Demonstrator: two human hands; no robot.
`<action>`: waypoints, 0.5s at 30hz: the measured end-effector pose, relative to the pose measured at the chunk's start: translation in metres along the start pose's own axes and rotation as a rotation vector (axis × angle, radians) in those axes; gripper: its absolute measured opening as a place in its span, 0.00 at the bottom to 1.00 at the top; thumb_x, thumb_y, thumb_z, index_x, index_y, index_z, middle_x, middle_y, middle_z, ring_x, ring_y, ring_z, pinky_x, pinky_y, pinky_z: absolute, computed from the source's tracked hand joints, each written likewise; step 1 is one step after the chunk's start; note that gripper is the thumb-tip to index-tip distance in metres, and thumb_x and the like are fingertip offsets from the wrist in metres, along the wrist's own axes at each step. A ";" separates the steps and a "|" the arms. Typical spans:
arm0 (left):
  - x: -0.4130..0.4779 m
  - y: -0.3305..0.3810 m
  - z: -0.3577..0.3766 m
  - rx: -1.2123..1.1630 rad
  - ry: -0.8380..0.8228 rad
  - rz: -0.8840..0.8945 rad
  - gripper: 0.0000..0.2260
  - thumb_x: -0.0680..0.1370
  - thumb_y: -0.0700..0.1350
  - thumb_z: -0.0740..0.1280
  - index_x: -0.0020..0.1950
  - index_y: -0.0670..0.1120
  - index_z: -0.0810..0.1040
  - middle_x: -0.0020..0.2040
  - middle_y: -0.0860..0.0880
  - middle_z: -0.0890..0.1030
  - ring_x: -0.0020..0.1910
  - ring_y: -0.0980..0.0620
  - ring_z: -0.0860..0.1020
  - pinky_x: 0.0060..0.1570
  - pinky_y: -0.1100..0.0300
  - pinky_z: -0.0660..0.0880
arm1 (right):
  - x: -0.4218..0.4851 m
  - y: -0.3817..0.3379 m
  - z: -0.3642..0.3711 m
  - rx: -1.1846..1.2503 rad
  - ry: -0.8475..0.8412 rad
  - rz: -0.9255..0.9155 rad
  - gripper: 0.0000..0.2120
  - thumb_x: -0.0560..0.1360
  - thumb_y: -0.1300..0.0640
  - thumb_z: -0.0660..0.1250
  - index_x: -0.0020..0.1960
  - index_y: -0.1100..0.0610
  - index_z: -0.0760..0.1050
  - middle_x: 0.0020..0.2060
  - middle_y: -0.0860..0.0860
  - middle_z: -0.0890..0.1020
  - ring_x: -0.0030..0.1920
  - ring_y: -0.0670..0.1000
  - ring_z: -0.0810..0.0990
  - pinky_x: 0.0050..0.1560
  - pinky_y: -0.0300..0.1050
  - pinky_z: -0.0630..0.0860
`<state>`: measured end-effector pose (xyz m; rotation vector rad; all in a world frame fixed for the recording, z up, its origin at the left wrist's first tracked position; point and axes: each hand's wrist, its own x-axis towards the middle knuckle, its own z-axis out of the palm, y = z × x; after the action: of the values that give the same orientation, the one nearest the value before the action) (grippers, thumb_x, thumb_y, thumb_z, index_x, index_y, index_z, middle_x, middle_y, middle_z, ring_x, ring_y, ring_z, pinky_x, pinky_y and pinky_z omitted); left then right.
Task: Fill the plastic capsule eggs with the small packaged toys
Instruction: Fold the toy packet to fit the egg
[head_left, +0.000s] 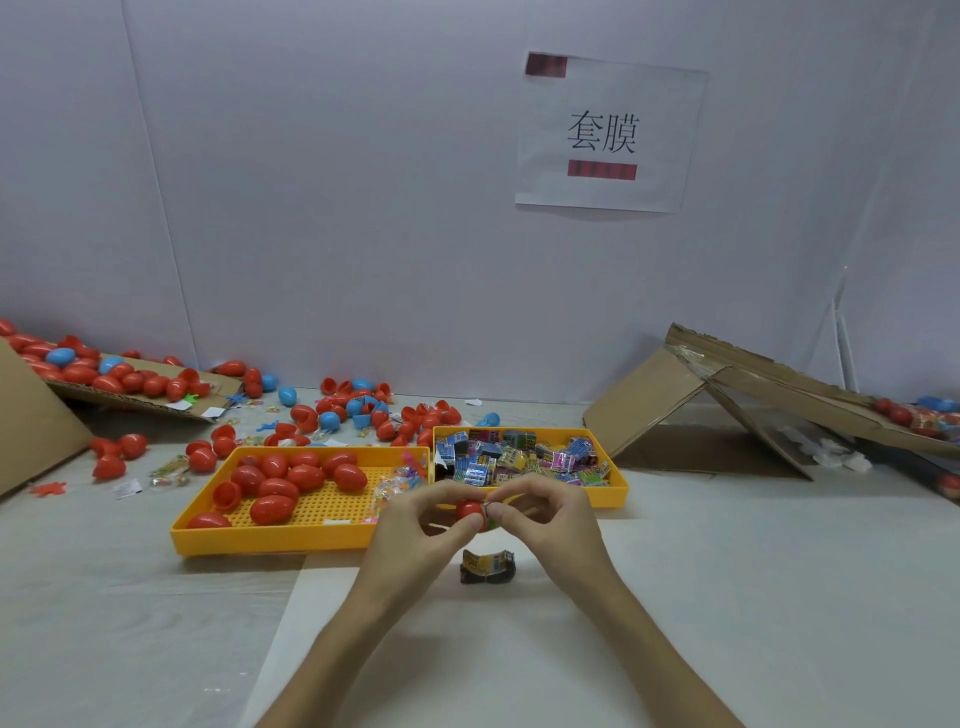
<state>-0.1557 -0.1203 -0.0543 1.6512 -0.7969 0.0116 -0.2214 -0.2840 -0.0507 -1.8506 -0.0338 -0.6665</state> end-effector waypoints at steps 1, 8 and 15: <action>0.000 0.000 0.000 -0.026 0.001 -0.010 0.10 0.76 0.41 0.75 0.49 0.58 0.85 0.46 0.61 0.85 0.46 0.57 0.85 0.45 0.64 0.81 | 0.000 0.001 0.001 -0.012 0.018 -0.001 0.06 0.72 0.59 0.77 0.46 0.49 0.84 0.43 0.46 0.85 0.43 0.49 0.85 0.43 0.44 0.82; 0.002 0.001 0.000 -0.249 0.059 -0.156 0.06 0.76 0.40 0.75 0.52 0.47 0.85 0.46 0.49 0.87 0.45 0.49 0.86 0.42 0.62 0.81 | -0.005 0.001 0.009 -0.277 0.278 -0.346 0.12 0.70 0.51 0.78 0.44 0.48 0.75 0.43 0.41 0.75 0.43 0.47 0.77 0.39 0.31 0.71; 0.000 0.008 -0.004 -0.673 0.114 -0.295 0.12 0.67 0.45 0.77 0.49 0.47 0.86 0.50 0.42 0.86 0.50 0.43 0.86 0.43 0.60 0.82 | -0.012 0.005 0.019 -0.390 0.190 -0.494 0.14 0.70 0.56 0.80 0.51 0.54 0.78 0.46 0.44 0.76 0.46 0.40 0.76 0.47 0.27 0.71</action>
<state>-0.1577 -0.1167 -0.0459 1.0963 -0.3960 -0.3334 -0.2217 -0.2655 -0.0648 -2.1623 -0.2586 -1.2622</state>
